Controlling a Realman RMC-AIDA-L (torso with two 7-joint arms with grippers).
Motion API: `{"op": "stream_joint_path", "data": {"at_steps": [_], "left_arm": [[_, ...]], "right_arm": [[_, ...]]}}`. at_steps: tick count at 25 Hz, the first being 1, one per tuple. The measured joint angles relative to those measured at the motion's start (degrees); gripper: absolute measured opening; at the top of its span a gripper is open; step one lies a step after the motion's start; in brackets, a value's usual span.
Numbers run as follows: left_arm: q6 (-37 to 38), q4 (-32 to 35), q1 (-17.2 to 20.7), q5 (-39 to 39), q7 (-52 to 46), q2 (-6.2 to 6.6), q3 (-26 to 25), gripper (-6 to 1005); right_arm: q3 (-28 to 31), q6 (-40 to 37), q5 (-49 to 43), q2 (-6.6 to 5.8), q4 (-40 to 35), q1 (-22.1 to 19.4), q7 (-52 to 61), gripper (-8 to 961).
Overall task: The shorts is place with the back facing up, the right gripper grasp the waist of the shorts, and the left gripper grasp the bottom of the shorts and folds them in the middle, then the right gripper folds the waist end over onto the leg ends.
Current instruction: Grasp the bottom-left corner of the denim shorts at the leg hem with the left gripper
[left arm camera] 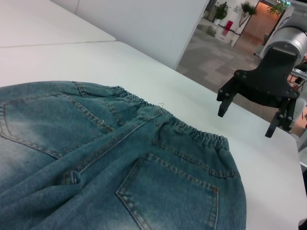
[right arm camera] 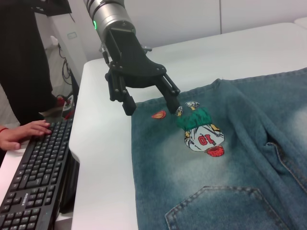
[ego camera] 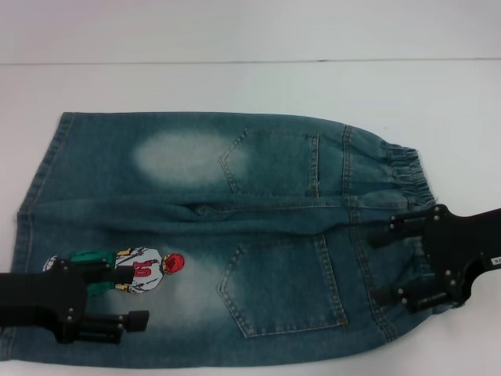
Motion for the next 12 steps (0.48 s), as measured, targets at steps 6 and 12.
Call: {"op": "stream_joint_path", "data": {"at_steps": [6,12], "left_arm": [[0.0,0.0,0.0,0.0,-0.1,0.00,0.0,884],[-0.3,0.0,0.0,0.1,-0.1,0.04,0.0,884]], "right_arm": [[-0.3,0.0,0.0,0.00,0.0,0.1,0.0,836],[-1.4,0.0,0.0,0.00,0.0,0.0,0.0,836]]}}
